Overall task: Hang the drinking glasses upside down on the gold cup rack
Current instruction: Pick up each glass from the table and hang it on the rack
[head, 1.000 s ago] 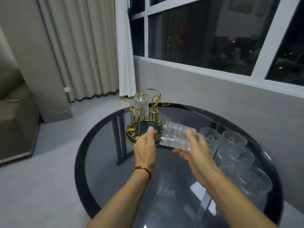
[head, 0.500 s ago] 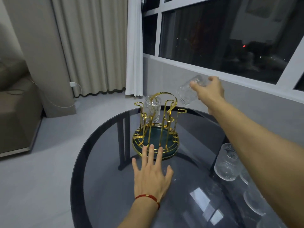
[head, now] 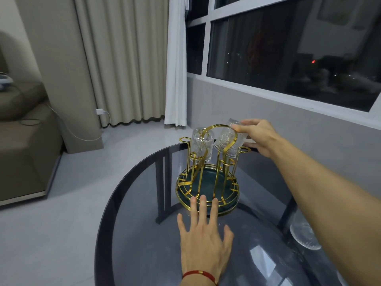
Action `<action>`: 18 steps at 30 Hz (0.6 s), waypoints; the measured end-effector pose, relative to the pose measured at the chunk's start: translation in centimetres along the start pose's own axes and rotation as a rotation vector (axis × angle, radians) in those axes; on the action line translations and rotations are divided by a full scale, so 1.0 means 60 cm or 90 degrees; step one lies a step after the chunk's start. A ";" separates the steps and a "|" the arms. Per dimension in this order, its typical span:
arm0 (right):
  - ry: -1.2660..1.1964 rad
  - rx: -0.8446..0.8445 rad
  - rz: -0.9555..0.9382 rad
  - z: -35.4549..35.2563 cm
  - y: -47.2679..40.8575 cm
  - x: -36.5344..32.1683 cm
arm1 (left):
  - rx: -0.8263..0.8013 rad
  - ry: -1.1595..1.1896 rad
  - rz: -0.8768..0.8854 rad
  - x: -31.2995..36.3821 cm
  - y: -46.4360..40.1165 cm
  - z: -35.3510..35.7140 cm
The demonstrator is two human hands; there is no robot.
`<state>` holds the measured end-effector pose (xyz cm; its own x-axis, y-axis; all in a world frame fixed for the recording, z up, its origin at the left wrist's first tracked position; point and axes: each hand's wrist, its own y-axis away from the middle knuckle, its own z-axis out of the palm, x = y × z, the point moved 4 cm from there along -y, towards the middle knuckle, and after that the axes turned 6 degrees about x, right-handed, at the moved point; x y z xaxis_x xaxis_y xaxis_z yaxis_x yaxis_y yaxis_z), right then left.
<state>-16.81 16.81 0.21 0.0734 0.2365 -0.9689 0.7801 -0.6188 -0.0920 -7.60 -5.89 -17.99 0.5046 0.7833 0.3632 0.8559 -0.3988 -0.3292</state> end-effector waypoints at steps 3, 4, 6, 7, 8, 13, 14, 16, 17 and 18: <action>-0.062 -0.042 0.050 0.006 -0.001 0.016 | -0.010 0.001 -0.001 0.000 -0.001 0.002; -0.071 -0.058 0.061 0.008 -0.002 0.019 | -0.013 0.001 -0.002 0.000 -0.001 0.002; -0.078 -0.085 0.075 0.009 -0.007 0.022 | -0.011 0.000 0.001 0.001 -0.001 0.003; -0.077 -0.098 0.078 0.009 -0.009 0.023 | -0.008 -0.001 0.001 0.001 -0.001 0.004; -0.075 -0.112 0.079 0.008 -0.010 0.022 | -0.007 -0.001 0.001 0.001 0.000 0.005; 0.007 -0.196 0.054 0.011 -0.019 0.018 | -0.006 -0.001 0.003 0.000 0.000 0.006; 0.041 -0.208 0.044 0.014 -0.020 0.016 | -0.004 -0.003 0.004 -0.001 0.000 0.006; 0.124 -0.225 0.020 0.022 -0.021 0.012 | -0.002 -0.003 0.005 -0.001 0.000 0.006; 0.149 -0.231 0.011 0.025 -0.022 0.010 | 0.000 -0.002 0.006 0.000 -0.001 0.005; 0.160 -0.234 0.003 0.027 -0.022 0.009 | 0.003 -0.002 0.007 -0.001 -0.002 0.005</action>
<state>-18.81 16.57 -0.55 0.1915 0.4373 -0.8787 0.9453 -0.3232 0.0452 -7.73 -5.74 -18.21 0.5129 0.7809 0.3566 0.8502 -0.4044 -0.3371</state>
